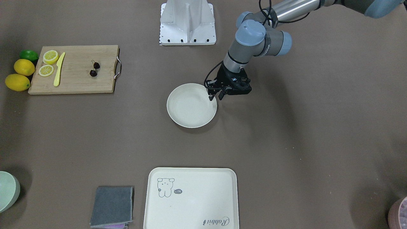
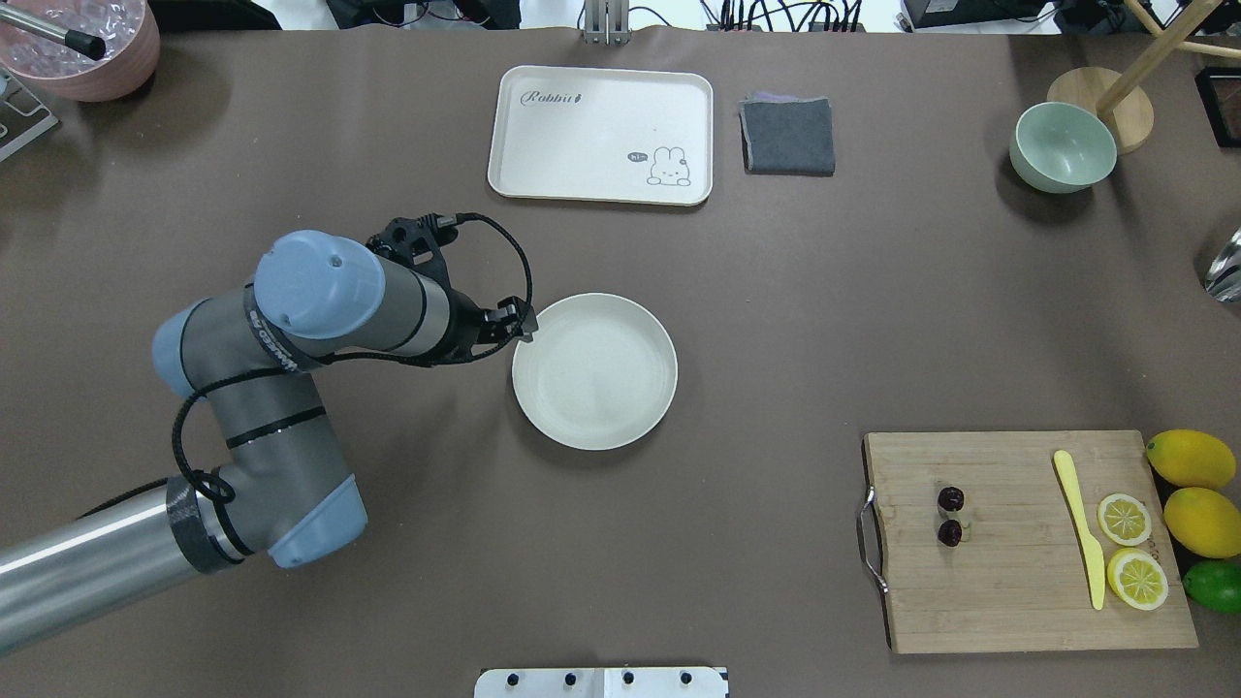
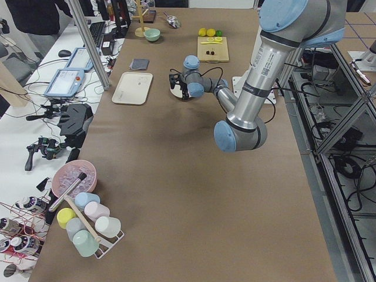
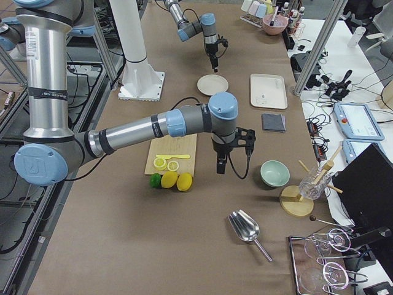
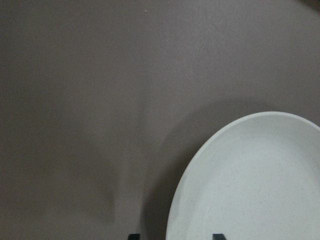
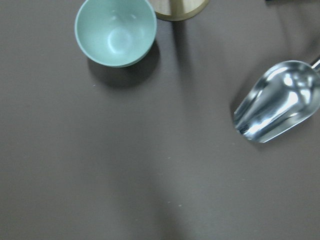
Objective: Place red cherry on plate
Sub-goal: 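Release the bowl and withdraw the left arm while the right arm reaches out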
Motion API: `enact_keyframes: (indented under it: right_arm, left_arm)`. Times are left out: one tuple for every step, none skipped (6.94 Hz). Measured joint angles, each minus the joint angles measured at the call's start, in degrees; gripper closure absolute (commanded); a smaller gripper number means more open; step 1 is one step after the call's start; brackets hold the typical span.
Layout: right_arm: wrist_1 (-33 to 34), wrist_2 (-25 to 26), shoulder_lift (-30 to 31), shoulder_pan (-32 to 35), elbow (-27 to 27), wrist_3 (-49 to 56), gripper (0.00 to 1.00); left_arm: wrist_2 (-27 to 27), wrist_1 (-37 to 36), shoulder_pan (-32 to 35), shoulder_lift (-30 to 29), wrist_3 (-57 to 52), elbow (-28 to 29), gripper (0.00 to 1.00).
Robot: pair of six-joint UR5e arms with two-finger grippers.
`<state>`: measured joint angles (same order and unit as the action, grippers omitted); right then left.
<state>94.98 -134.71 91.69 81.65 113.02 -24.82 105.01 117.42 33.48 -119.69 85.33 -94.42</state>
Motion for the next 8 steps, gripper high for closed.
enact_keyframes:
  right_arm:
    - [-1.94, 0.27, -0.23, -5.3, 2.53, -7.19, 0.0]
    - [-6.8, 1.35, 0.07, -10.4, 3.68, -15.12, 0.0]
    - [-13.29, 4.38, 1.01, -16.61, 4.11, -24.08, 0.0]
    - [-18.52, 8.43, 2.24, -23.22, 4.2, -31.14, 0.0]
    - [-23.03, 11.99, 3.67, -29.57, 4.2, -36.91, 0.0]
    - [-28.1, 15.7, 5.53, -36.0, 4.22, -43.03, 0.0]
    - [-31.89, 19.25, 7.2, -41.77, 4.27, -47.98, 0.0]
    - [-33.58, 21.62, 8.22, -46.61, 4.29, -51.21, 0.0]
  left_arm:
    - [0.17, -0.55, 3.09, 0.61, -4.5, -0.27, 0.02]
    - [0.22, -1.61, 5.47, 1.44, -9.12, -0.39, 0.02]
    - [0.22, -2.45, 7.46, 2.26, -14.15, -0.5, 0.02]
    - [0.22, -2.83, 9.41, 3.45, -19.28, -0.92, 0.02]
    - [0.26, -3.01, 11.42, 4.78, -22.89, -1.62, 0.02]
    - [0.3, -3.13, 12.97, 5.71, -24.38, -2.08, 0.02]
    - [0.34, -3.18, 13.97, 6.11, -24.89, -2.24, 0.02]
    - [0.34, -3.16, 14.4, 6.25, -25.1, -2.25, 0.02]
